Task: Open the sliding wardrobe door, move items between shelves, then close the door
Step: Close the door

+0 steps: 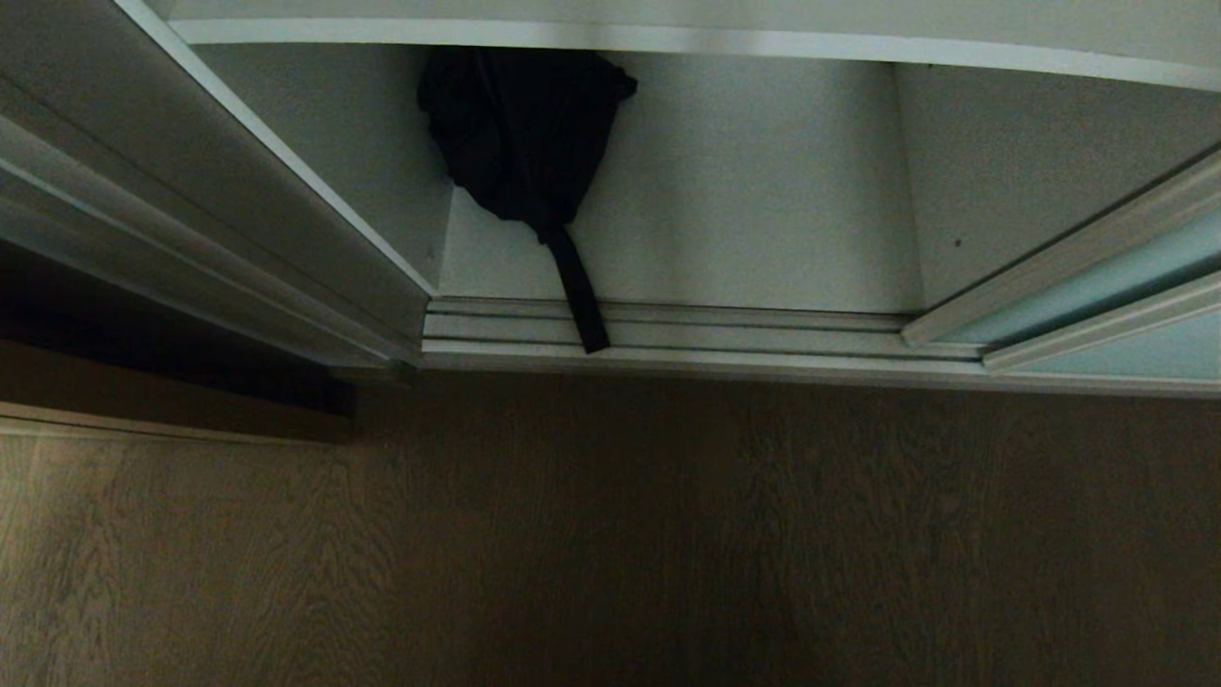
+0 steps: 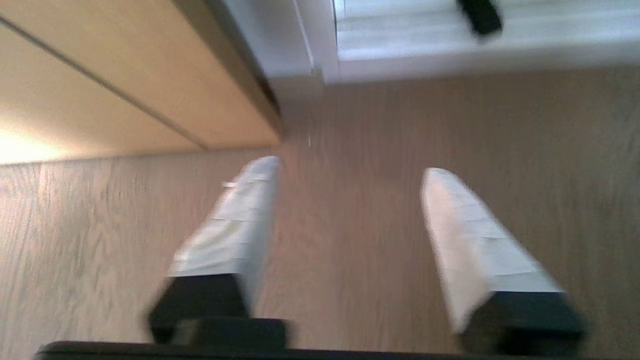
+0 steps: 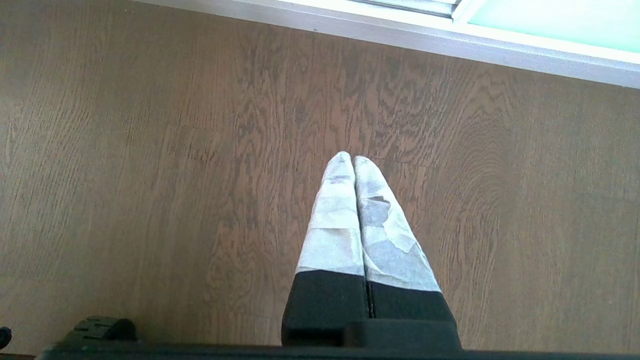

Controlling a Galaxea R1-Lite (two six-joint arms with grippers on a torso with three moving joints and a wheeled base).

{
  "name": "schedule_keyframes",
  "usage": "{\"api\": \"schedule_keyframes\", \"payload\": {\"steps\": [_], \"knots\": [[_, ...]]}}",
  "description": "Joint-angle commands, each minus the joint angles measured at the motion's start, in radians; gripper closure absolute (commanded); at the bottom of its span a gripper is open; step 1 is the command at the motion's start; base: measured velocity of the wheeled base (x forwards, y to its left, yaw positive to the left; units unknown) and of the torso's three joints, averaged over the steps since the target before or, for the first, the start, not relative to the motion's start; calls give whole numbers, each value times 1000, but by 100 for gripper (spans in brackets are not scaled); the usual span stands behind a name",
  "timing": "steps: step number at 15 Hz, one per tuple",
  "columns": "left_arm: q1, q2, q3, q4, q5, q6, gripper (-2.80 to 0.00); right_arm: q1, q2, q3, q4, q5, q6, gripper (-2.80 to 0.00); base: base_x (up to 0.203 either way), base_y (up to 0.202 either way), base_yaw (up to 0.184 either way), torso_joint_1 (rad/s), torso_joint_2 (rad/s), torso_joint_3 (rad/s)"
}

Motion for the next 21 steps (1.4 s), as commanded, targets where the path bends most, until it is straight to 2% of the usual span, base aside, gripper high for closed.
{"api": "schedule_keyframes", "payload": {"steps": [1, 5, 8, 10, 12, 21], "knots": [[1, 1, -3, 105, 19, 6, 0, 0, -2, 0, 0, 0, -1, 0, 0, 0, 0, 0, 0, 0], [1, 1, 1, 87, 17, -1, 0, 0, -2, 1, 0, 0, -1, 0, 0, 0, 0, 0, 0, 0], [1, 1, 1, 146, 1, -5, 0, 0, -2, 0, 0, 0, -1, 0, 0, 0, 0, 0, 0, 0], [1, 2, 1, 151, 4, -64, 0, 2, -2, 0, 0, 0, -1, 0, 0, 0, 0, 0, 0, 0], [1, 2, 1, 150, 11, -76, 0, 0, -2, 0, 0, 0, -1, 0, 0, 0, 0, 0, 0, 0], [1, 2, 1, 153, 10, -70, 0, 0, -2, 0, 0, 0, -1, 0, 0, 0, 0, 0, 0, 0]]}}
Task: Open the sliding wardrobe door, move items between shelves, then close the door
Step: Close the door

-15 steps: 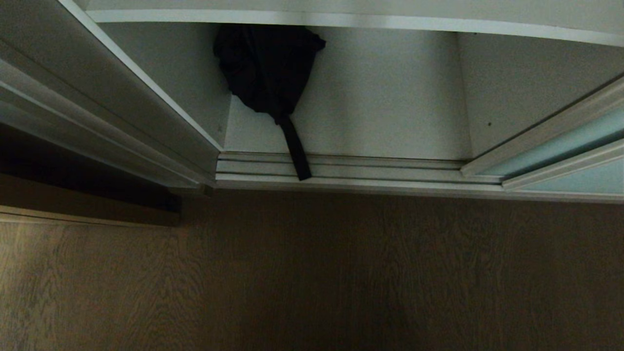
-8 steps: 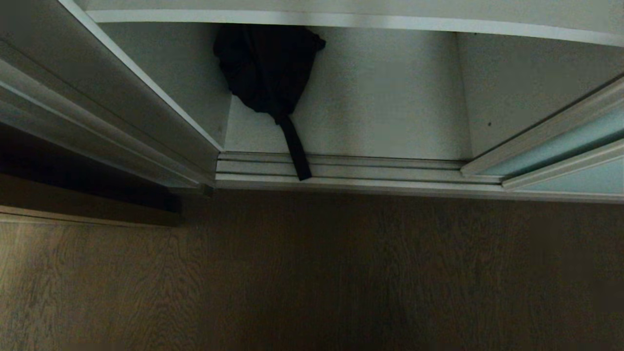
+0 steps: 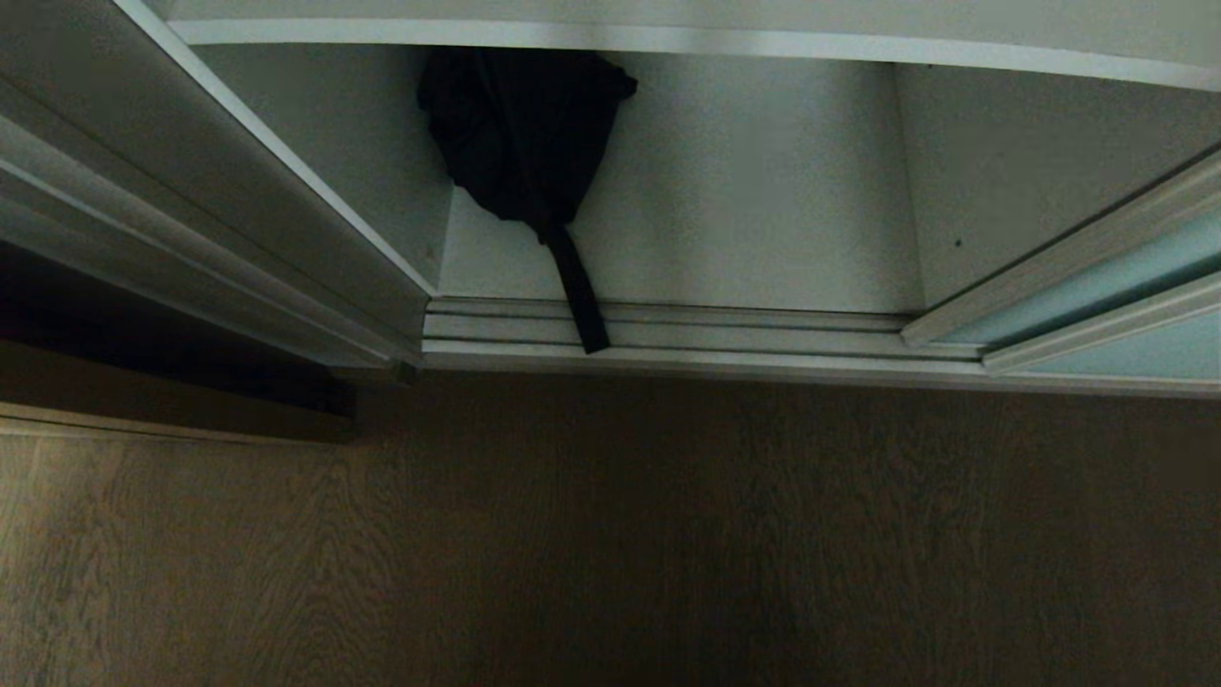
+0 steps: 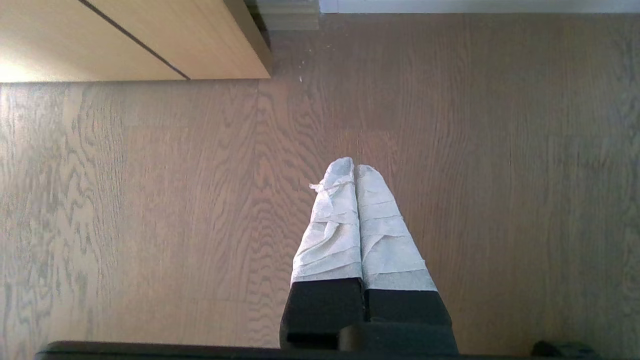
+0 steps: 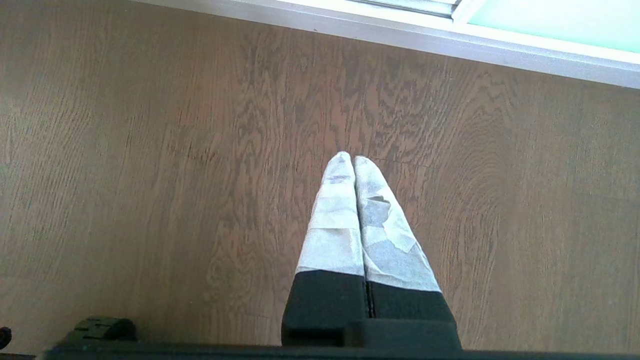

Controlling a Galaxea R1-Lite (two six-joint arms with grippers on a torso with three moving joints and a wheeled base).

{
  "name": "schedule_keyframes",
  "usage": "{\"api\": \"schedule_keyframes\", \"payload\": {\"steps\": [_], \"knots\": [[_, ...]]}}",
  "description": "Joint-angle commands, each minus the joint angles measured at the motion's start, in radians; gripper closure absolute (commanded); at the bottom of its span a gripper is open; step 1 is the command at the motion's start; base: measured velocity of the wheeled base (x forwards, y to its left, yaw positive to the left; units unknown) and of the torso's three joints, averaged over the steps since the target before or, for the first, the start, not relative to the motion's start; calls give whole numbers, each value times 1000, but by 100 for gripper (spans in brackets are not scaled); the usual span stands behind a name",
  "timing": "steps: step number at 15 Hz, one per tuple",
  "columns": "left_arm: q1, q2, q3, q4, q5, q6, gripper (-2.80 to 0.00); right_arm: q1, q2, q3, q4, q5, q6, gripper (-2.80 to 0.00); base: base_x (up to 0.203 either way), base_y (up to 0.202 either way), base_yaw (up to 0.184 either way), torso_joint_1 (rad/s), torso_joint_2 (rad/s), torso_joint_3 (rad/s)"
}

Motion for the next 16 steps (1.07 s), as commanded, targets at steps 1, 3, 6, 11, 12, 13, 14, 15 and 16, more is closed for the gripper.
{"api": "schedule_keyframes", "payload": {"steps": [1, 3, 6, 11, 12, 13, 14, 15, 16], "knots": [[0, 6, 0, -1, -1, -1, 0, 1, -2, 1, 0, 0, -1, 0, 0, 0, 0, 0, 0, 0], [0, 6, 0, -2, -1, -5, 0, 1, -2, 0, 0, 0, -1, 0, 0, 0, 0, 0, 0, 0], [0, 5, 0, -2, -1, -6, 0, 1, -2, 0, 0, 0, -1, 0, 0, 0, 0, 0, 0, 0], [0, 6, 0, -2, -1, -5, 0, 1, -2, 1, 0, 0, -1, 0, 0, 0, 0, 0, 0, 0], [0, 6, 0, -1, -1, -4, 0, 1, -2, 0, 0, 0, -1, 0, 0, 0, 0, 0, 0, 0], [0, 6, 0, 1, -1, -2, 0, 1, -2, 0, 0, 0, -1, 0, 0, 0, 0, 0, 0, 0], [0, 6, 0, 1, -2, -3, 0, 1, -2, 0, 0, 0, -1, 0, 0, 0, 0, 0, 0, 0], [0, 6, 0, 2, 0, 1, 0, 1, -2, 0, 0, 0, -1, 0, 0, 0, 0, 0, 0, 0], [0, 6, 0, 2, 0, 1, 0, 1, -2, 0, 0, 0, 0, 0, 0, 0, 0, 0, 0, 0]]}}
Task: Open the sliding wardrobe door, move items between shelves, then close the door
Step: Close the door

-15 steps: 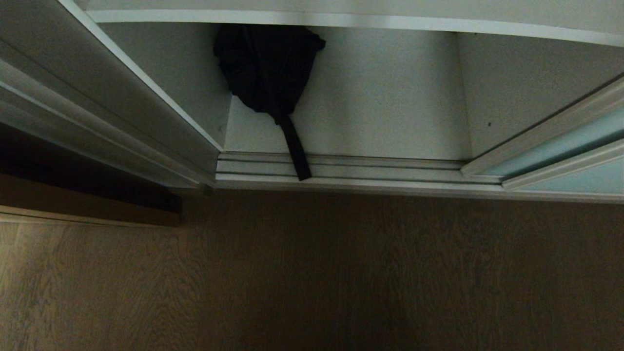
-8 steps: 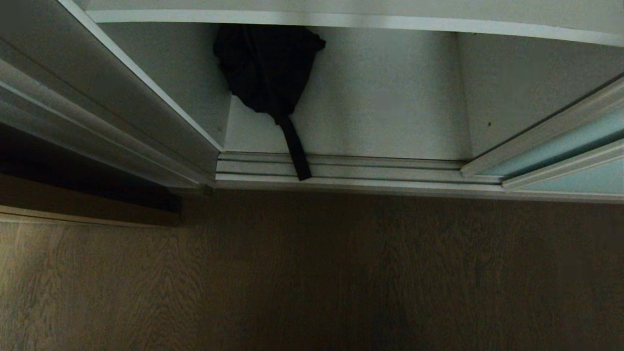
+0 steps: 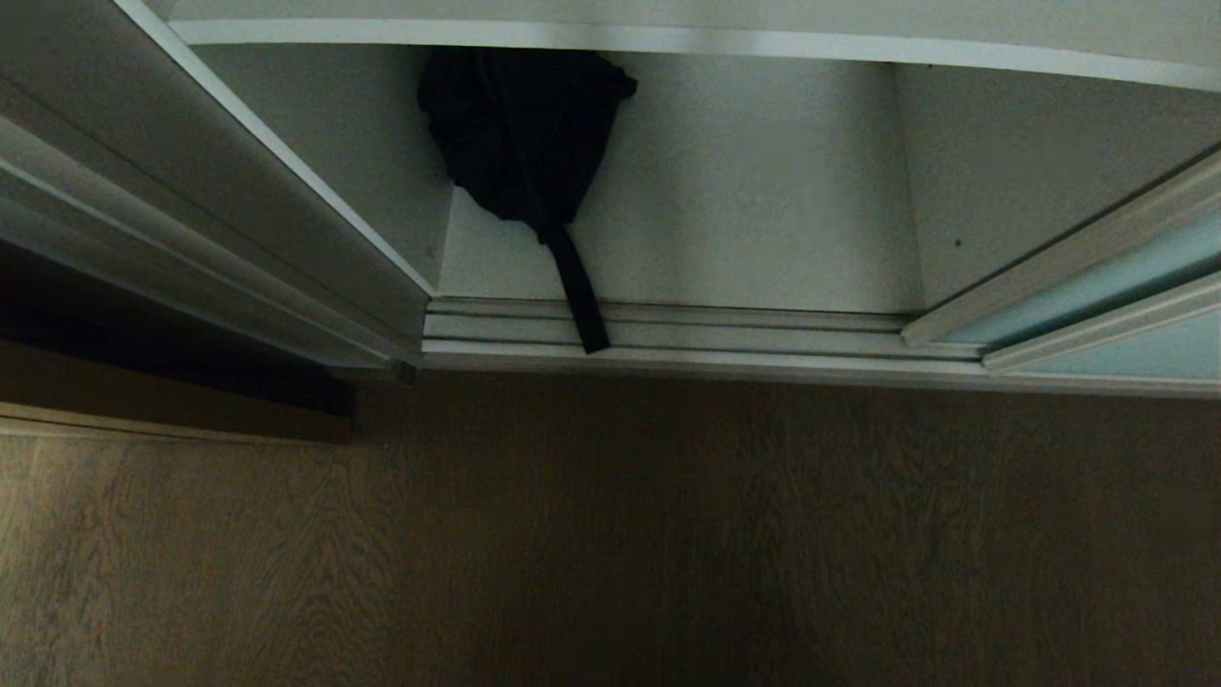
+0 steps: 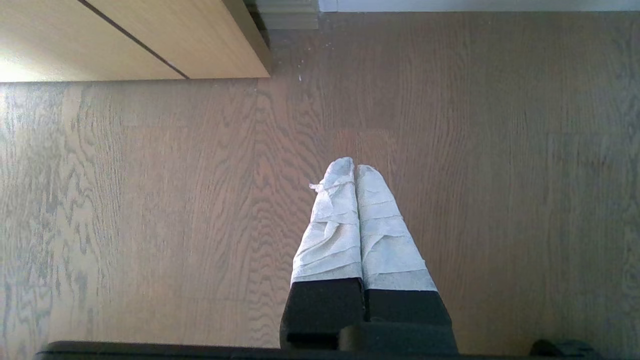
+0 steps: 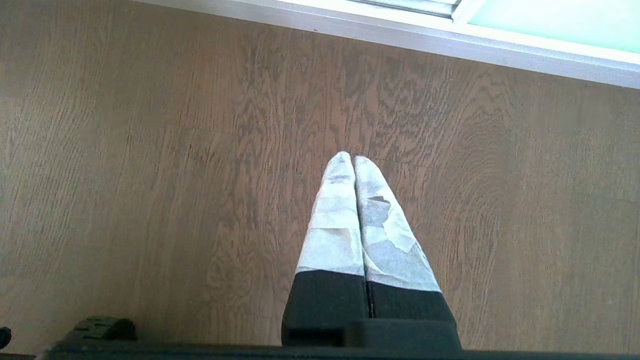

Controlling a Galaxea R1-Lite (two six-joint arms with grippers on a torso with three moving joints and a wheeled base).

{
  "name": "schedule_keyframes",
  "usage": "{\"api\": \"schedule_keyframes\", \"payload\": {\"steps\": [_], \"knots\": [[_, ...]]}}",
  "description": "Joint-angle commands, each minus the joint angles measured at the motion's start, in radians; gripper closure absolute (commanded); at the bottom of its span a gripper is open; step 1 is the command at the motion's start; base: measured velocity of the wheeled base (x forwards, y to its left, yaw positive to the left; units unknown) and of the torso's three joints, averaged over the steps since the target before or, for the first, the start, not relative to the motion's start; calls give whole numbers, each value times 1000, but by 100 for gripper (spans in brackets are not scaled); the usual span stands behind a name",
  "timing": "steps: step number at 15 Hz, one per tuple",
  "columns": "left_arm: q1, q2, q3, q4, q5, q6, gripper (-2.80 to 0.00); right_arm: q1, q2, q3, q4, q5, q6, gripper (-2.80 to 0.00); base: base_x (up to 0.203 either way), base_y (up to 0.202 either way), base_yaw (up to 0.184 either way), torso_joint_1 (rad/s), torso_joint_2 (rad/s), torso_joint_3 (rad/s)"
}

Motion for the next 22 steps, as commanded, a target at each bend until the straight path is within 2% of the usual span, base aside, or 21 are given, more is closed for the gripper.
{"api": "schedule_keyframes", "payload": {"steps": [1, 6, 22], "knots": [[0, 3, 0, 1, 0, 0, 0, 0, -2, 0, 0, 0, -1, 0, 0, 0, 0, 0, 0, 0], [0, 3, 0, -3, 0, -8, 0, 0, -2, 1, 0, 0, -1, 0, 0, 0, 0, 1, 1, 21], [0, 3, -3, 6, -5, -3, 0, 0, -2, 0, 0, 0, -1, 0, 0, 0, 0, 1, 2, 194]]}}
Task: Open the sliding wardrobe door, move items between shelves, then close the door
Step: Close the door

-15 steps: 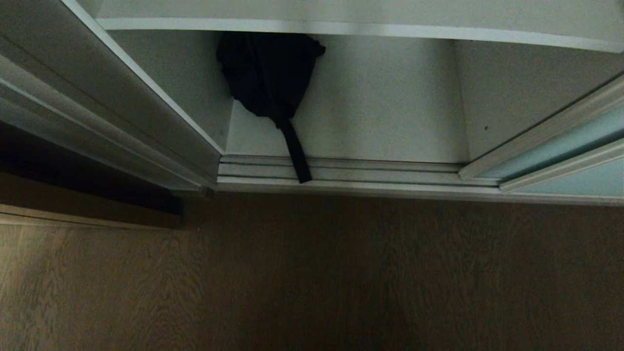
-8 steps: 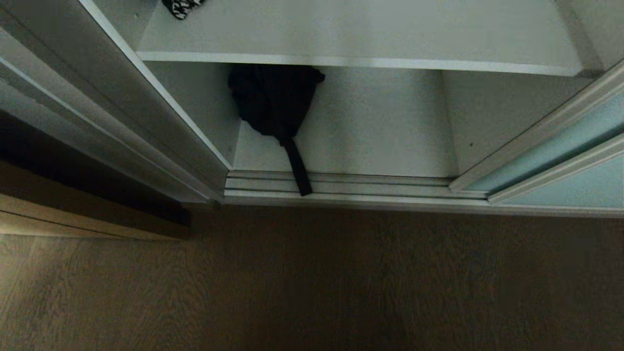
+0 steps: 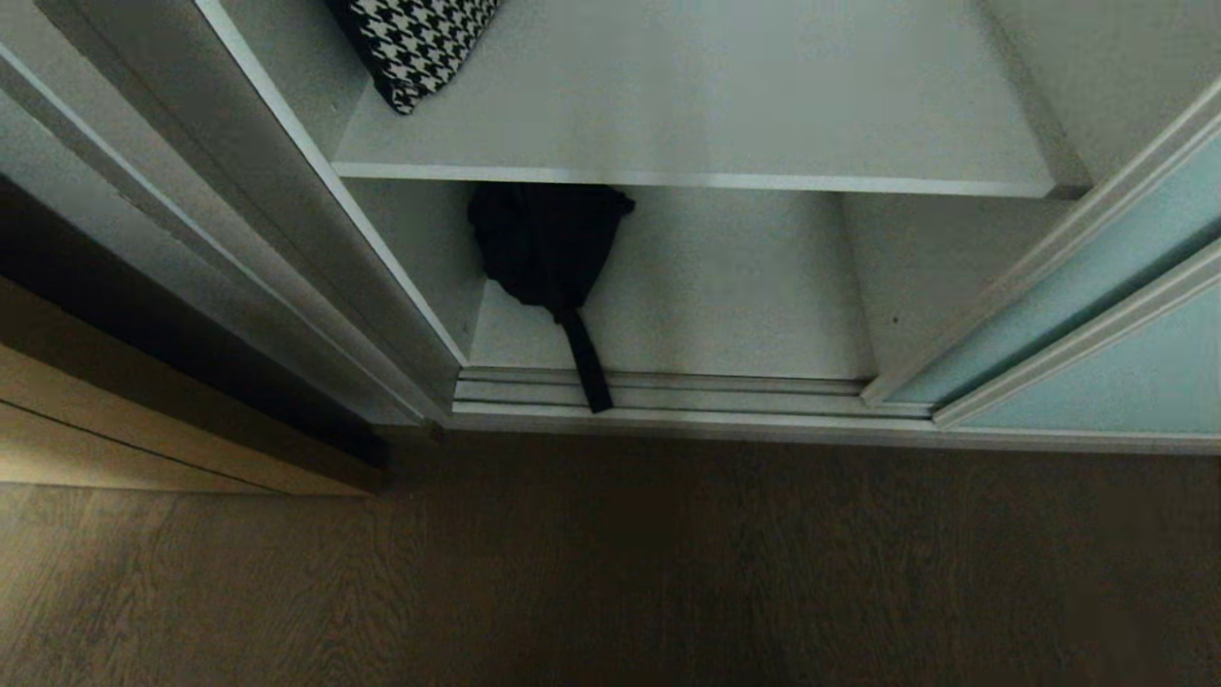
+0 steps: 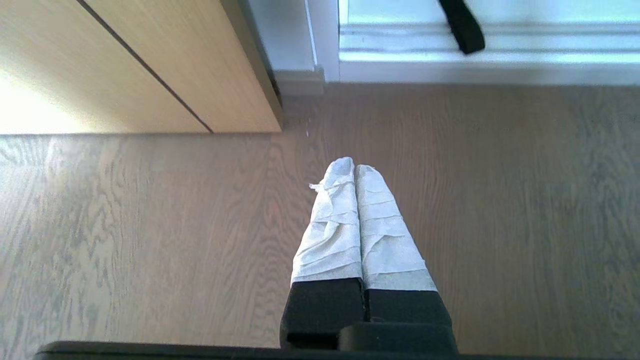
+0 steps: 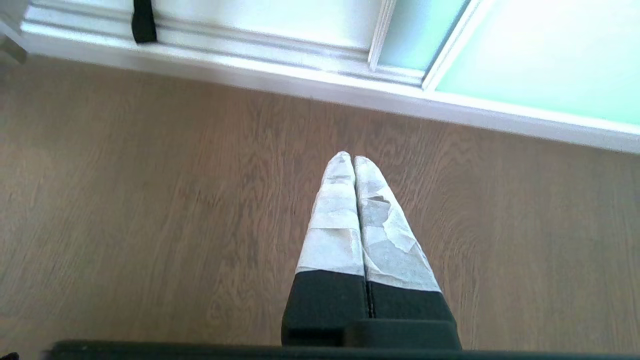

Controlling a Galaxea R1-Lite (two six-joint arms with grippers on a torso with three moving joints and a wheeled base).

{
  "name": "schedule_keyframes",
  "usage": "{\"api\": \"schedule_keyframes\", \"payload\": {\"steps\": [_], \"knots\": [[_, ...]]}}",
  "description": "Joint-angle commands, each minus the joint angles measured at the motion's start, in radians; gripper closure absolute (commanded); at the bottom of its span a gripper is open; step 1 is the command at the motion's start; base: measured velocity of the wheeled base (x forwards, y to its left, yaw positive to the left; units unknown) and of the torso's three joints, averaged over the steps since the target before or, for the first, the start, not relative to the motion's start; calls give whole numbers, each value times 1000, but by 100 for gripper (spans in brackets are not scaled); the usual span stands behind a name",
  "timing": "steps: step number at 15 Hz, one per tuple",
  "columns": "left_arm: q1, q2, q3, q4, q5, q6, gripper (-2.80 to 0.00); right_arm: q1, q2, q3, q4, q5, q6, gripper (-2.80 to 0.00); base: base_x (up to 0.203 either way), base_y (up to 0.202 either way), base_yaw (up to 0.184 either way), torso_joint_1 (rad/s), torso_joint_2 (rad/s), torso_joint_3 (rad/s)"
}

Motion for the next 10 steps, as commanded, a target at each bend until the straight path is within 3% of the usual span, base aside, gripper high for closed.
{"api": "schedule_keyframes", "payload": {"steps": [1, 10], "knots": [[0, 2, 1, -6, -2, -1, 0, 0, -2, 0, 0, 0, -1, 0, 0, 0, 0, 2, -7, 207], [0, 2, 1, -3, -3, -1, 0, 0, -2, 0, 0, 0, -1, 0, 0, 0, 0, 3, 3, 208]]}}
